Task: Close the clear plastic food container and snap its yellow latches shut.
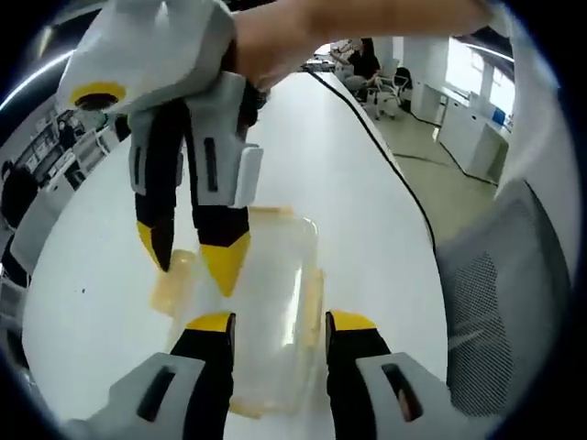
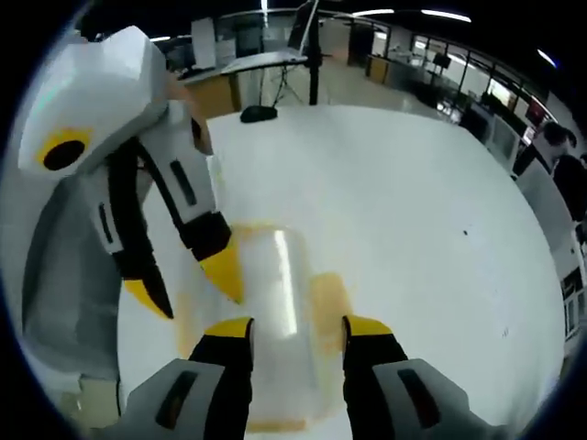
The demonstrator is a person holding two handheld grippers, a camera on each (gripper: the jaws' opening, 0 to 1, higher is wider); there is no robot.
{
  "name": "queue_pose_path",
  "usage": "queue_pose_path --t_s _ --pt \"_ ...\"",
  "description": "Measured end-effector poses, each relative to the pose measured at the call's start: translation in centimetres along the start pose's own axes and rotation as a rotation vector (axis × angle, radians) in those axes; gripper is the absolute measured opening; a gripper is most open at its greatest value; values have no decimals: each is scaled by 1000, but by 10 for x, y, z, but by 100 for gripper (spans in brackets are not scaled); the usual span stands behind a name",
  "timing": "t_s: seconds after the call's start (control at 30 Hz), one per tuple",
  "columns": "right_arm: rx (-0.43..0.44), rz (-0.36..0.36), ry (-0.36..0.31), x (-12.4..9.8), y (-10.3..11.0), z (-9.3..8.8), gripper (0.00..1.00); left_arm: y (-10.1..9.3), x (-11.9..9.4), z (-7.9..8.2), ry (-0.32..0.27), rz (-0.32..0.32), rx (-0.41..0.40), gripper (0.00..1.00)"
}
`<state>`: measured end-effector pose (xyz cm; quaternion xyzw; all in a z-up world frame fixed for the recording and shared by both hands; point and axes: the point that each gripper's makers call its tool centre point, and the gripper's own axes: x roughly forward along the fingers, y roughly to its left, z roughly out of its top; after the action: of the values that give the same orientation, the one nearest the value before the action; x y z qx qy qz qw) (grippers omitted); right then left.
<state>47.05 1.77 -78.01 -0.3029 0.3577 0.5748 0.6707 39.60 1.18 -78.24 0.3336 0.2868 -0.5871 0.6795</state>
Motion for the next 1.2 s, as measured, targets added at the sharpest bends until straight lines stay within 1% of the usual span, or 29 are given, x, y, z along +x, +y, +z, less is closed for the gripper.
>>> queue_pose_path --t_s 0.17,0.27,0.37,0.47,0.53,0.6,0.7,0.8,0.97,1.1,1.2 --pt "8 31 11 3 0 0 37 -1 1 -1 22 21 51 40" --pt "18 49 22 4 0 -1 38 -1 1 -2 32 31 56 41" --pt "23 70 37 5 2 -1 36 -1 1 -3 39 43 61 41" --pt "66 84 47 6 2 -3 35 -2 2 -3 49 57 75 40" --pt "61 92 47 6 3 -3 34 -2 3 -4 61 69 100 40" --pt "64 113 50 6 7 -3 32 -2 4 -4 68 80 107 40" --pt "59 118 61 7 7 -3 32 -2 4 -4 79 98 118 39" --pt "66 127 78 8 6 -3 32 -1 5 -5 94 124 150 38" --pt "66 135 102 9 7 -4 32 -1 9 -4 102 146 167 40" --pt "55 147 122 10 7 -4 32 0 8 -4 111 153 163 39" --pt "32 160 162 11 8 -3 31 0 9 -5 115 157 156 38"
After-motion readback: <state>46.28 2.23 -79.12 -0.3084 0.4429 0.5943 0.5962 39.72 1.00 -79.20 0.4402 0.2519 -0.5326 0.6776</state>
